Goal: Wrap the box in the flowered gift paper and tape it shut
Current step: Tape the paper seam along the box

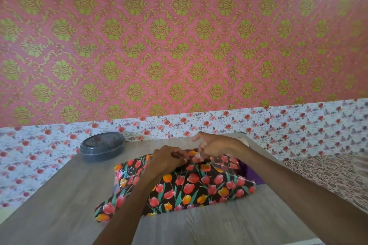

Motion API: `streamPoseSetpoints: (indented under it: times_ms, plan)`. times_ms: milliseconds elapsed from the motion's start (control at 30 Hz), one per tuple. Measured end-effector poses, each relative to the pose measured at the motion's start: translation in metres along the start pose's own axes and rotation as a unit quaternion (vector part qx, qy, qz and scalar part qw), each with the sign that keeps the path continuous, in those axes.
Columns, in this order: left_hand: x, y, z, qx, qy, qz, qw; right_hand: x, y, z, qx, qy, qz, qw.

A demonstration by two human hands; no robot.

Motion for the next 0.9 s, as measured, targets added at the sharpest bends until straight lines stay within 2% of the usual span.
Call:
streamPoseSetpoints:
  times_ms: [100,300,400,667,767,900]
  plan:
    - [0.000,0.001,0.001,0.005,-0.006,0.008,1.000,0.001,-0.004,-0.009,-0.010,0.059,-0.053,0.997]
    - [0.001,0.000,0.002,0.010,-0.024,0.018,1.000,-0.002,-0.015,-0.022,-0.013,0.138,-0.067,0.988]
    - [0.000,-0.001,0.002,0.011,-0.026,0.020,0.999,0.000,-0.016,-0.025,-0.006,0.139,-0.078,0.987]
    - [-0.003,-0.003,-0.003,0.015,-0.043,0.030,0.999,0.004,-0.004,-0.018,-0.011,0.067,-0.055,0.996]
    - [-0.004,-0.003,-0.005,0.004,-0.041,0.029,0.999,0.011,0.000,-0.013,-0.026,0.008,0.005,1.000]
    - [-0.006,-0.005,-0.010,-0.002,-0.050,0.037,0.998,0.012,0.008,-0.002,-0.037,-0.142,0.086,0.985]
Point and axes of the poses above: each hand's wrist, its own y-axis away from the middle knuckle, its own x-axis out of the back of the hand, z = x × y, the point moved 3 cm from there along -y, towards the middle knuckle, and after that the axes turned 9 degrees about -z, right-handed, at the moved point
